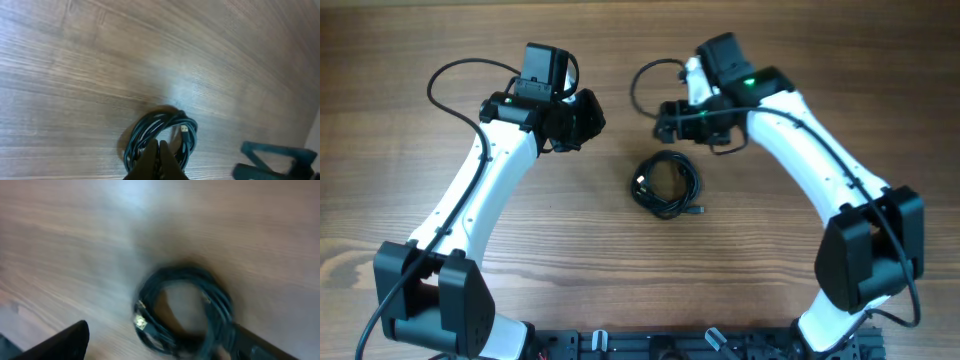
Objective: Untangle cables
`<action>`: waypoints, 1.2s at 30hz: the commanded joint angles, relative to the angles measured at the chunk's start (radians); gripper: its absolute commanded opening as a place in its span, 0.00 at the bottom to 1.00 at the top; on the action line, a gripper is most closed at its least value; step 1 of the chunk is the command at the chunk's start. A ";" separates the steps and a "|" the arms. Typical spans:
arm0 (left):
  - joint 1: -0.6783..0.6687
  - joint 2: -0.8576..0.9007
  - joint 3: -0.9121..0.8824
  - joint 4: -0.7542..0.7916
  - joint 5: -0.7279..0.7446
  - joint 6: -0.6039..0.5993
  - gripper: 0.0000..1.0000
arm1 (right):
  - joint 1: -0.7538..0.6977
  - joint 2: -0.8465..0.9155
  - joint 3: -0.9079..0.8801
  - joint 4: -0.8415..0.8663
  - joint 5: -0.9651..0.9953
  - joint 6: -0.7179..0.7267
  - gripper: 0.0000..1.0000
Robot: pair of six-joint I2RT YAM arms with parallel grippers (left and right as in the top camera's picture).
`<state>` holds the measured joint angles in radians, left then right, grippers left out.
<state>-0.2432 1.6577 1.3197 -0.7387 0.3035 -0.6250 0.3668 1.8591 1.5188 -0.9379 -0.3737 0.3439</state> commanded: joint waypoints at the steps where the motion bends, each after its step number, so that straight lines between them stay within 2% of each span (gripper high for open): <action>1: -0.077 -0.019 0.006 -0.029 0.012 0.055 0.04 | -0.050 -0.041 0.018 -0.116 0.074 0.050 0.87; 5: -0.177 0.071 0.006 -0.032 0.028 0.245 0.07 | -0.069 -0.041 0.018 -0.160 0.118 0.048 0.86; 7: -0.174 0.126 0.006 -0.016 0.028 0.330 0.15 | -0.069 -0.041 0.018 -0.164 0.113 0.038 0.86; 10: -0.169 0.263 0.006 0.002 0.037 0.473 0.36 | -0.069 -0.041 0.018 -0.173 0.111 0.029 0.86; 12: -0.169 0.338 0.006 0.043 0.096 0.517 0.45 | -0.069 -0.041 0.018 -0.169 0.111 0.025 0.86; 13: -0.169 0.355 0.006 0.062 0.102 0.515 0.46 | -0.069 -0.041 0.018 -0.165 0.111 0.026 0.86; 16: -0.177 0.383 0.006 0.117 0.104 0.514 0.59 | -0.069 -0.041 0.018 -0.162 0.111 0.025 0.86; 18: -0.188 0.391 0.006 0.118 0.103 0.517 0.60 | -0.069 -0.041 0.018 -0.162 0.111 0.025 0.86; 22: -0.205 0.402 0.006 0.123 0.079 0.517 0.53 | -0.069 -0.041 0.018 -0.152 0.103 0.024 0.86; 24: -0.205 0.407 0.006 0.099 -0.003 0.516 0.48 | -0.069 -0.041 0.018 -0.132 0.103 0.023 0.86; 28: -0.227 0.444 0.006 0.098 -0.006 0.513 0.41 | -0.069 -0.041 0.018 -0.125 0.103 0.009 0.86; 29: -0.245 0.464 0.006 0.095 -0.006 0.513 0.36 | -0.069 -0.041 0.018 -0.125 0.103 0.004 0.86; 30: -0.266 0.475 0.006 0.091 -0.017 0.513 0.16 | -0.069 -0.041 0.018 -0.125 0.103 0.003 0.86; 31: -0.283 0.474 0.006 0.082 -0.052 0.512 0.04 | -0.069 -0.041 0.018 -0.124 0.098 -0.005 0.88; 35: -0.249 0.411 0.010 0.051 -0.066 0.396 0.04 | -0.066 -0.042 0.019 -0.096 -0.068 -0.109 0.88; 36: -0.212 0.363 0.010 0.045 -0.065 0.330 0.04 | -0.062 -0.045 0.020 -0.071 -0.117 -0.114 0.87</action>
<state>-0.5018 2.0548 1.3613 -0.6613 0.2600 -0.1703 0.3019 1.8473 1.5230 -1.0412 -0.3691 0.2821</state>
